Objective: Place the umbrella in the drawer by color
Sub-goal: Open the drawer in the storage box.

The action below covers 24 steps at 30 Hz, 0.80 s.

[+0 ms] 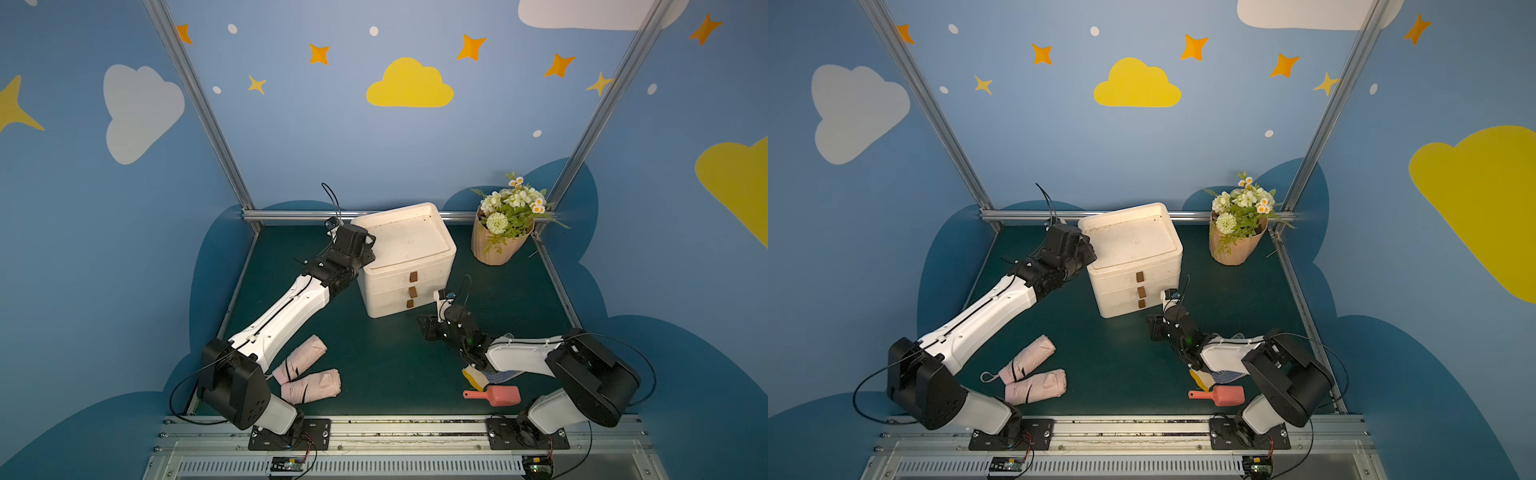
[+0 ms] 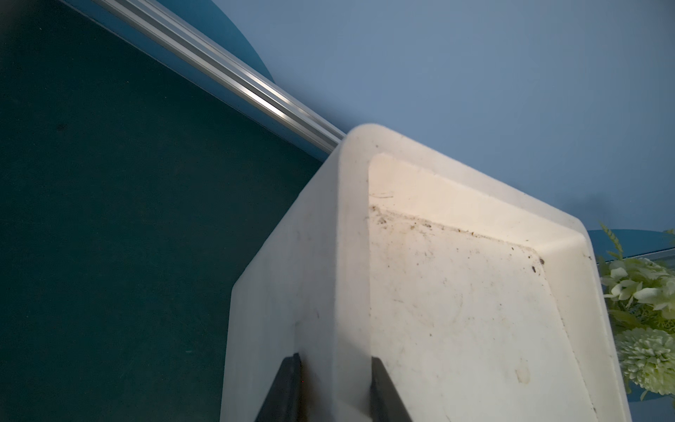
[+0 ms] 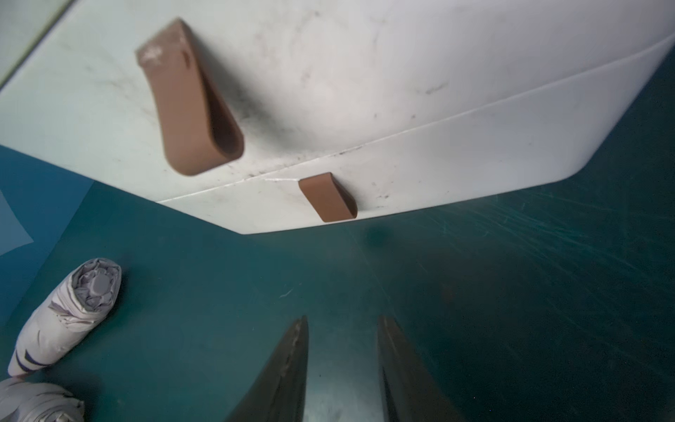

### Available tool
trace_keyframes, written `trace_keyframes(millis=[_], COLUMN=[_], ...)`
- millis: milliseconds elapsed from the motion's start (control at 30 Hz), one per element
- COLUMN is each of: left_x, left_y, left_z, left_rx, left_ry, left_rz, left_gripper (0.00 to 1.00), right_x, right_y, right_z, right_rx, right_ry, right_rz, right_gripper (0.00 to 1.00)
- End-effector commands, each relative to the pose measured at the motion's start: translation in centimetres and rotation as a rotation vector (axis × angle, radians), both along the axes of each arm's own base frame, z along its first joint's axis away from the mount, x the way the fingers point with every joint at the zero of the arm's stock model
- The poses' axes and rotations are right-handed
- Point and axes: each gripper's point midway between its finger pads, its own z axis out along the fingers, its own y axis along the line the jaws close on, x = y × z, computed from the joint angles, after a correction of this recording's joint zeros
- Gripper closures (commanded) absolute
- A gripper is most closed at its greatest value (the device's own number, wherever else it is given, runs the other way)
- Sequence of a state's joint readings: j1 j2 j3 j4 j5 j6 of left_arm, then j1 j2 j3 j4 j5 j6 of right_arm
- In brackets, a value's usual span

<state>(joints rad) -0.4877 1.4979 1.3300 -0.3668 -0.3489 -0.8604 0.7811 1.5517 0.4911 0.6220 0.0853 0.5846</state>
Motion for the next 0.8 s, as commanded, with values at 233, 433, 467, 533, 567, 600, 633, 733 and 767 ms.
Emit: trace_keyframes(millis=[233, 433, 467, 533, 567, 600, 633, 733, 767], left_x=[-4.1, -4.2, -4.2, -4.2, -4.2, -4.2, -4.3, -4.3, -4.3], left_y=[-1.6, -2.0, -2.0, -2.1, -2.1, -2.1, -2.2, -2.3, -2.3], left_z=[-4.4, -4.5, -4.5, -4.5, -4.5, -4.6, -4.6, -4.6, -4.6], left_rx=[-0.089, -0.092, -0.091, -0.091, -0.092, -0.091, -0.089, -0.090, -0.091], left_ry=[0.226, 0.231, 0.232, 0.234, 0.235, 0.236, 0.237, 0.235, 0.236], left_rz=[-0.040, -0.057, -0.059, -0.066, -0.068, -0.070, -0.072, -0.077, -0.079], left_gripper=[0.96, 0.96, 0.96, 0.96, 0.96, 0.96, 0.96, 0.96, 0.96], right_x=[4.3, 5.1, 5.0, 4.9, 4.9, 4.9, 4.9, 5.1, 5.2], right_y=[1.6, 2.0, 2.2, 2.7, 3.1, 3.2, 3.4, 3.6, 3.6], right_z=[1.6, 0.9, 0.8, 0.5, 0.4, 0.3, 0.3, 0.5, 0.6], right_rx=[0.170, 0.217, 0.225, 0.221, 0.217, 0.217, 0.218, 0.213, 0.210], right_ry=[-0.131, -0.269, -0.281, -0.286, -0.290, -0.289, -0.291, -0.306, -0.313], right_rz=[-0.069, -0.043, -0.033, -0.002, 0.018, 0.027, 0.033, 0.038, 0.036], right_gripper=[0.61, 0.59, 0.58, 0.57, 0.57, 0.57, 0.56, 0.56, 0.57])
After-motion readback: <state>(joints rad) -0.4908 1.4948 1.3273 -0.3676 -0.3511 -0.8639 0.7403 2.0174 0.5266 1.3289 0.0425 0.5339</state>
